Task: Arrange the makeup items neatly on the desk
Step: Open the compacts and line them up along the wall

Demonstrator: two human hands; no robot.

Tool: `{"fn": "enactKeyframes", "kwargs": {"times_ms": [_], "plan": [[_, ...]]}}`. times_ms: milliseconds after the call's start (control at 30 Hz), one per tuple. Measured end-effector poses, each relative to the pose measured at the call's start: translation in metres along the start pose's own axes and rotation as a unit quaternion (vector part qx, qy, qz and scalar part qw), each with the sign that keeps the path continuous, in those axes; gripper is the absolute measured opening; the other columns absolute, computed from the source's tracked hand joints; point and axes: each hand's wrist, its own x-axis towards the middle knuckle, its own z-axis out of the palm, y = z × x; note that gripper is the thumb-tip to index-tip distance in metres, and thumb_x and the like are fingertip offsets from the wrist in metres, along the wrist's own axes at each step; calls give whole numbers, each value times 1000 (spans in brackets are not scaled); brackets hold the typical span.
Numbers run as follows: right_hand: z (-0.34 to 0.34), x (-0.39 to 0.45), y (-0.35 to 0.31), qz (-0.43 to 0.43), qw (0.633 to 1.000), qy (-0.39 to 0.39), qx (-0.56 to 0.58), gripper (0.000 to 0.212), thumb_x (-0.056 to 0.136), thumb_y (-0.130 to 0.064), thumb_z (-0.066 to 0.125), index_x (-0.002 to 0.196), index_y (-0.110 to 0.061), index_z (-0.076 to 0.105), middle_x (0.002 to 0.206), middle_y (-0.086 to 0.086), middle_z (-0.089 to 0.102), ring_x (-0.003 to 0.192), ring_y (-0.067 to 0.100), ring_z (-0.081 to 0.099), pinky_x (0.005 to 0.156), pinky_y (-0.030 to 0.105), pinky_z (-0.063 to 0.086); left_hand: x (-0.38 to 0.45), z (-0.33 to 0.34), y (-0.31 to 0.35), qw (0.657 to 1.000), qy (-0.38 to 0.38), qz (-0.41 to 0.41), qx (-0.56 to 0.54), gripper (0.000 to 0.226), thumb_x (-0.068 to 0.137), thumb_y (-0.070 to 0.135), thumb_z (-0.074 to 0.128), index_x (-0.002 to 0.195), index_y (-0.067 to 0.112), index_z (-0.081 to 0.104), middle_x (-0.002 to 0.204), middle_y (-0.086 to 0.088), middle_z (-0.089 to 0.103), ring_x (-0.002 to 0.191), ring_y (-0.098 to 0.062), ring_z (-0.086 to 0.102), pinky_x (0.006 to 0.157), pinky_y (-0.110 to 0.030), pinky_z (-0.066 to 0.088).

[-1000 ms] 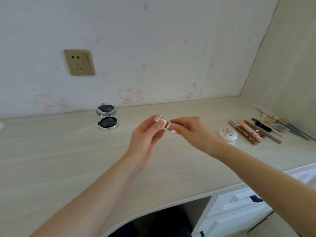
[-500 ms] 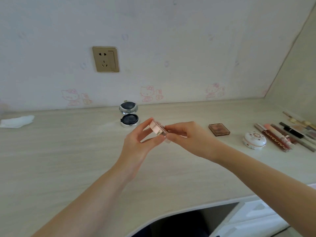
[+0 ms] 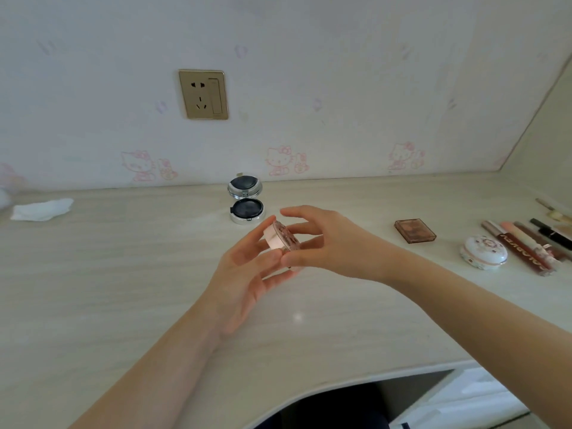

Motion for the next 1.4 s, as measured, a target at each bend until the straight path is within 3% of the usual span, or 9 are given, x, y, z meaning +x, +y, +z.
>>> {"fn": "enactKeyframes", "kwargs": {"times_ms": [133,300,500,633,767,933,1200,1300,1400], "plan": [[-2,0,-6,-16,999,-38,-30,56,80,-27,73,133,-33,54,123,-19,62,109,-6,58,87,16,50,1,-2,-4,1000,9,12,5,52,82,5,64,132,16,56,127,-22,59,117,-41,57,90,-44,52],[-3,-1,-9,-15,997,-50,-65,59,83,-29,70,137,-34,49,124,-18,61,107,0,61,96,29,50,3,-3,-7,999,29,21,17,50,79,1,65,126,18,61,123,-21,62,114,-41,59,94,-50,50],[-9,-1,-11,-17,995,-98,-7,45,91,-17,61,133,-32,54,119,-21,63,100,2,65,89,36,56,2,-3,-3,999,39,7,14,59,71,5,72,127,13,58,123,-24,61,110,-45,60,91,-50,52],[-13,2,-10,-34,991,-107,-67,41,91,-18,58,128,-36,57,91,-26,65,90,4,64,91,32,52,2,-3,-4,994,55,20,91,57,73,9,75,127,17,57,122,-16,64,112,-37,61,96,-48,49],[-20,6,-8,-30,995,-81,-50,30,94,-22,56,119,-34,65,100,-12,71,98,14,66,90,37,54,2,-3,-3,966,91,40,240,58,68,35,77,122,32,55,113,4,70,111,-13,63,84,-23,51],[-23,13,0,-27,996,-69,-56,27,95,-21,51,115,-30,67,104,-3,70,101,16,63,85,36,52,5,-5,-6,920,107,70,371,58,65,41,75,119,30,56,112,18,68,115,0,57,104,-30,38],[-18,23,15,-14,994,-68,-82,30,97,-20,52,124,-25,63,112,-7,69,103,7,62,90,31,51,2,-6,-9,856,146,87,488,71,66,35,84,127,26,48,118,18,65,119,-1,52,100,-27,40],[-16,26,18,-15,991,-74,-110,30,97,-21,51,125,-23,62,114,-9,67,101,-2,61,88,20,50,1,-7,-14,842,153,57,514,81,63,40,84,130,25,42,124,18,61,121,0,49,96,-21,37],[-14,30,20,-26,987,-74,-142,28,98,-21,49,122,-22,64,104,-15,66,84,-16,55,73,5,41,1,-7,-19,817,159,38,553,77,62,46,82,125,28,42,122,19,61,118,-11,50,95,-32,42]]}}
